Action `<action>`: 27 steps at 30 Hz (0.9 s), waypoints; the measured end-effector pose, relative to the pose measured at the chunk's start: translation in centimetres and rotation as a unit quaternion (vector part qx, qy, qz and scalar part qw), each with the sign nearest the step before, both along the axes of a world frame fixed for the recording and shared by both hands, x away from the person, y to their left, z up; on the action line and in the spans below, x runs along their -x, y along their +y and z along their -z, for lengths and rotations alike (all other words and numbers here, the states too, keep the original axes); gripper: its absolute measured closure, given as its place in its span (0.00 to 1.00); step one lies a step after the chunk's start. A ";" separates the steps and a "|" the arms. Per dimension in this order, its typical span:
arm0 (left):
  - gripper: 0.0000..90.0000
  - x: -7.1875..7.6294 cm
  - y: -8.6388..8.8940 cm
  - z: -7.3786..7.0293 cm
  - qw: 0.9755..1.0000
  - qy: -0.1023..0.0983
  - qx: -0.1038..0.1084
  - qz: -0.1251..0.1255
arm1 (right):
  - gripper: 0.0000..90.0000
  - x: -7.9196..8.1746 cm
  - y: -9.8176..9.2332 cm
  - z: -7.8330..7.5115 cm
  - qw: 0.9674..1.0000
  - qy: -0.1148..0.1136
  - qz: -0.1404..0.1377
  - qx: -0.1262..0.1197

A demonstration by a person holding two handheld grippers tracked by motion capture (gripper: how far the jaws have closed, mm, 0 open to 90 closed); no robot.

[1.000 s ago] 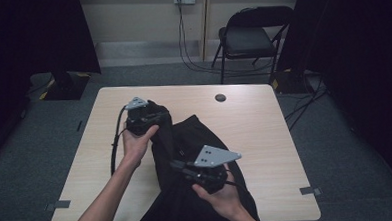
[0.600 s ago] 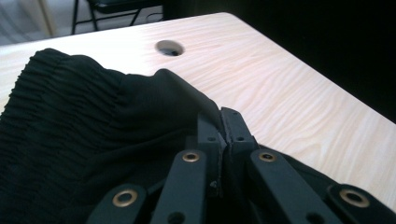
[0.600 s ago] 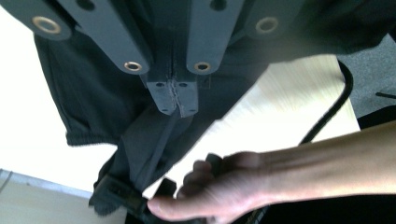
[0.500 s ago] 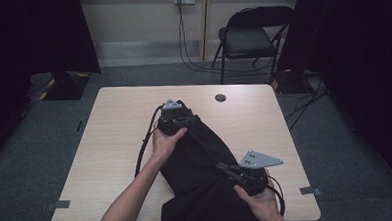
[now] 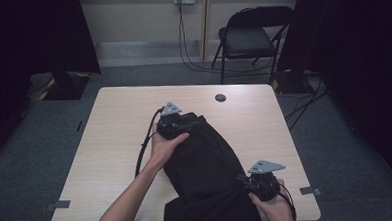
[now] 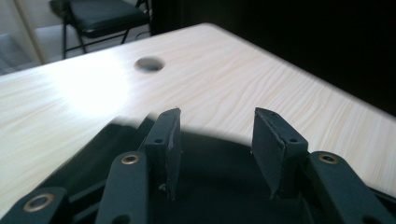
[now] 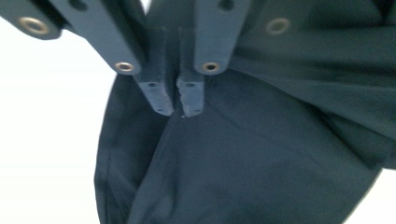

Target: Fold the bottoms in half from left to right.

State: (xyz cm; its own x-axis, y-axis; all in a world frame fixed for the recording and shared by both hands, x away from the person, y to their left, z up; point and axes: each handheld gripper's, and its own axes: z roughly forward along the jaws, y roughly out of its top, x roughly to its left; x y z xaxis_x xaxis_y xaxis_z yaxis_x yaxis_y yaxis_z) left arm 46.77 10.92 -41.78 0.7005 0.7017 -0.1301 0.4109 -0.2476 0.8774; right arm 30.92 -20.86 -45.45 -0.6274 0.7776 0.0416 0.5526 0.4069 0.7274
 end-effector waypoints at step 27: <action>0.79 6.0 4.1 7.3 0.987 0.076 -0.141 0.025 | 0.56 -1.3 12.3 3.6 0.986 0.002 -0.163 0.039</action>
State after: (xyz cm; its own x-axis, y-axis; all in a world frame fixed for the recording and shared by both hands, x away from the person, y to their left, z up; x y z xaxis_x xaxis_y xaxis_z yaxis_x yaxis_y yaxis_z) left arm 40.74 14.97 -49.05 0.7227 0.6900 -0.0403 0.5136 -0.4971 0.6993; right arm 32.21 -8.60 -49.02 -0.8449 0.5349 -0.0086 0.3848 0.6188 0.6848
